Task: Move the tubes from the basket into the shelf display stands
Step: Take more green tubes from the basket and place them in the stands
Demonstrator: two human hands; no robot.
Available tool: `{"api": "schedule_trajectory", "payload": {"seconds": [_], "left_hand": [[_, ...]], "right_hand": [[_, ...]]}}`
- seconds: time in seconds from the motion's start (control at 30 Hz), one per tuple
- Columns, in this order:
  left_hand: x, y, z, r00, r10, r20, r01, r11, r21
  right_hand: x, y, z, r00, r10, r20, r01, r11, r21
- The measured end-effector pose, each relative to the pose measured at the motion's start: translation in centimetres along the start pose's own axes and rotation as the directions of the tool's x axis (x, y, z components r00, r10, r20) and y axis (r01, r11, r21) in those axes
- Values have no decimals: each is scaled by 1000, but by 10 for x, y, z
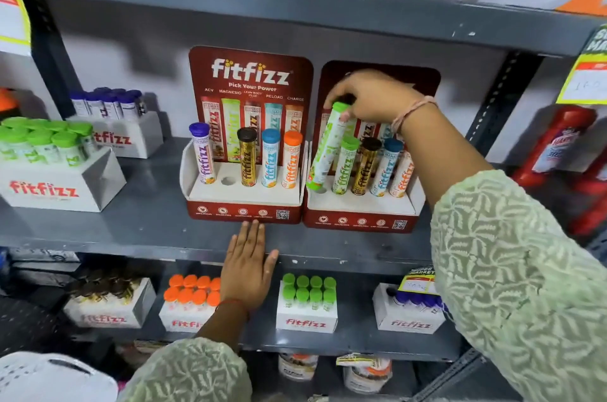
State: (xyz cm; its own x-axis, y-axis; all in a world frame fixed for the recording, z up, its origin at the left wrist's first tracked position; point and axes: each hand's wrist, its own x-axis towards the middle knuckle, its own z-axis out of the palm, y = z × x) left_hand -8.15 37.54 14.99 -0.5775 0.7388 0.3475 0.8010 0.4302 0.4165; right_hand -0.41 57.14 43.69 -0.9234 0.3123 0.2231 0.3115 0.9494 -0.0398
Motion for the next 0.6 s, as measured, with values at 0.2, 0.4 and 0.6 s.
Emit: {"api": "schedule_trajectory", "payload": {"seconds": [0.2, 0.4, 0.6], "left_hand": [[-1, -3, -1, 999, -16, 41, 14, 999, 32], [-1, -3, -2, 997, -31, 76, 26, 998, 65], [-1, -2, -5, 993, -42, 110, 33, 996, 82]], "right_hand": [[12, -3, 10, 993, 52, 104, -54, 998, 16], [17, -1, 30, 993, 59, 98, -66, 996, 64], [16, 5, 40, 992, 79, 101, -85, 995, 55]]}}
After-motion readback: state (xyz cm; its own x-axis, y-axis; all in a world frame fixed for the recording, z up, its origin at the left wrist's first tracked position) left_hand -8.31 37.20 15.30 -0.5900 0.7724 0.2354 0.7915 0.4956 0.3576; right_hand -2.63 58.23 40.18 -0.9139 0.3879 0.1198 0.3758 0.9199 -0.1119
